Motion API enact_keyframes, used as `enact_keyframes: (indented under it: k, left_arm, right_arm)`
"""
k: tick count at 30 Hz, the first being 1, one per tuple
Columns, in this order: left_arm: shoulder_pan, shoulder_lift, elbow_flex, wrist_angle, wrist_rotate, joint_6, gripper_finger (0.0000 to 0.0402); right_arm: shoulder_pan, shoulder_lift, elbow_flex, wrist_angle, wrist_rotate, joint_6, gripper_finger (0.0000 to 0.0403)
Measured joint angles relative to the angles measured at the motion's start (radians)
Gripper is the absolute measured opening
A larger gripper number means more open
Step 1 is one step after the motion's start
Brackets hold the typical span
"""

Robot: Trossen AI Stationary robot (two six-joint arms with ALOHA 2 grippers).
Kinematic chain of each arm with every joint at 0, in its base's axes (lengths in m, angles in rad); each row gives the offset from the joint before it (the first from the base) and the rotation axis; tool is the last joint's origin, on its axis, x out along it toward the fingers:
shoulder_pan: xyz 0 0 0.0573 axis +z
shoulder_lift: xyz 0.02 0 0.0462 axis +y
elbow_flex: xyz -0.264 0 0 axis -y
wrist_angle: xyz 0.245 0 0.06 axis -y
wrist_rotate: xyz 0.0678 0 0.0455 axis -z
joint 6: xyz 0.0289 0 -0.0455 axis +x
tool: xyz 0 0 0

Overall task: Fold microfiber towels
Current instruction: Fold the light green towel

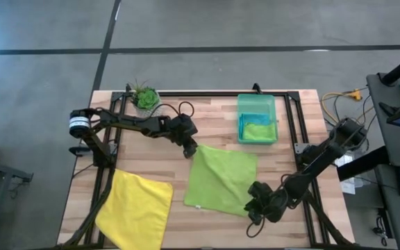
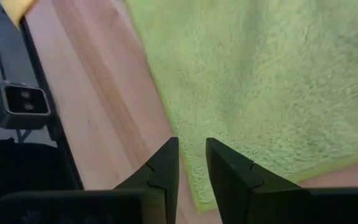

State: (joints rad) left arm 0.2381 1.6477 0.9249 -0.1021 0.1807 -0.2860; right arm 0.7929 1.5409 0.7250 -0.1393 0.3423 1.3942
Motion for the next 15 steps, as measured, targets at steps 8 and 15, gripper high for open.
enact_keyframes:
  k: [8, 15]
  left_arm:
    - [0.035, -0.006, 0.000, -0.056, 0.063, 0.185, 0.0167]
    - [-0.091, 0.011, 0.000, -0.074, 0.346, 0.287, 0.0177]
  right_arm:
    - [-0.006, -0.128, 0.000, -0.090, 0.147, -0.115, 0.0077]
    - [-0.047, -0.171, 0.000, -0.174, 0.214, -0.184, 0.0077]
